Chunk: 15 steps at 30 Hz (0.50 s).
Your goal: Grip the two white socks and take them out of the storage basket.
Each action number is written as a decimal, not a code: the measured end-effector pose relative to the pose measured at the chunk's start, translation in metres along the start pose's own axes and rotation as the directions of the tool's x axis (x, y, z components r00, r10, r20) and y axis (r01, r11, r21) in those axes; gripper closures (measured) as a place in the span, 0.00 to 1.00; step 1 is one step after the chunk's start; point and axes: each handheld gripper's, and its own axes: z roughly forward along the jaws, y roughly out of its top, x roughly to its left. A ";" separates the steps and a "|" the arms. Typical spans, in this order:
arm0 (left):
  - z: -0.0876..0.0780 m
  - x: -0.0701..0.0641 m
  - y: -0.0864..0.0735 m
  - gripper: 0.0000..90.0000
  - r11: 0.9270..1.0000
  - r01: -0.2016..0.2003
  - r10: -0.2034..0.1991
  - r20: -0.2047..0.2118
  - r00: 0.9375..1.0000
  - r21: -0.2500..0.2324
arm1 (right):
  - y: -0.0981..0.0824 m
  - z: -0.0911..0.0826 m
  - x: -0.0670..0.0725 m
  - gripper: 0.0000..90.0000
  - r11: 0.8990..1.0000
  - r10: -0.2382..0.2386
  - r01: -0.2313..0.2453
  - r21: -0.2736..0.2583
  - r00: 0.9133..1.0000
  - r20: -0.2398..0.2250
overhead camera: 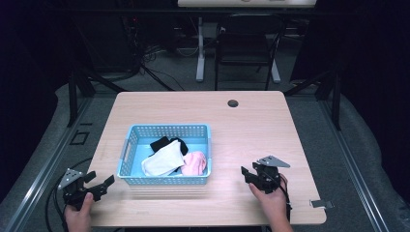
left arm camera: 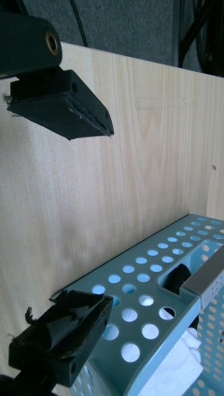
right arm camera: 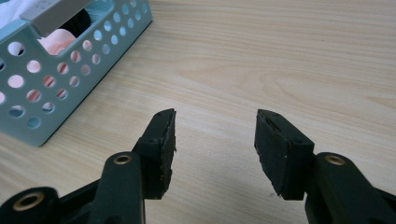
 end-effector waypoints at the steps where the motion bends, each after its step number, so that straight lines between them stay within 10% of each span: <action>1: 0.000 0.000 0.000 0.17 1.000 -0.001 0.001 0.002 1.000 0.002 | 0.000 0.000 0.001 0.54 1.000 -0.004 0.004 -0.003 1.000 -0.002; 15: 0.000 0.000 0.000 0.17 1.000 0.003 -0.003 0.001 1.000 -0.006 | 0.000 -0.001 0.002 0.55 1.000 -0.015 0.015 0.000 1.000 0.005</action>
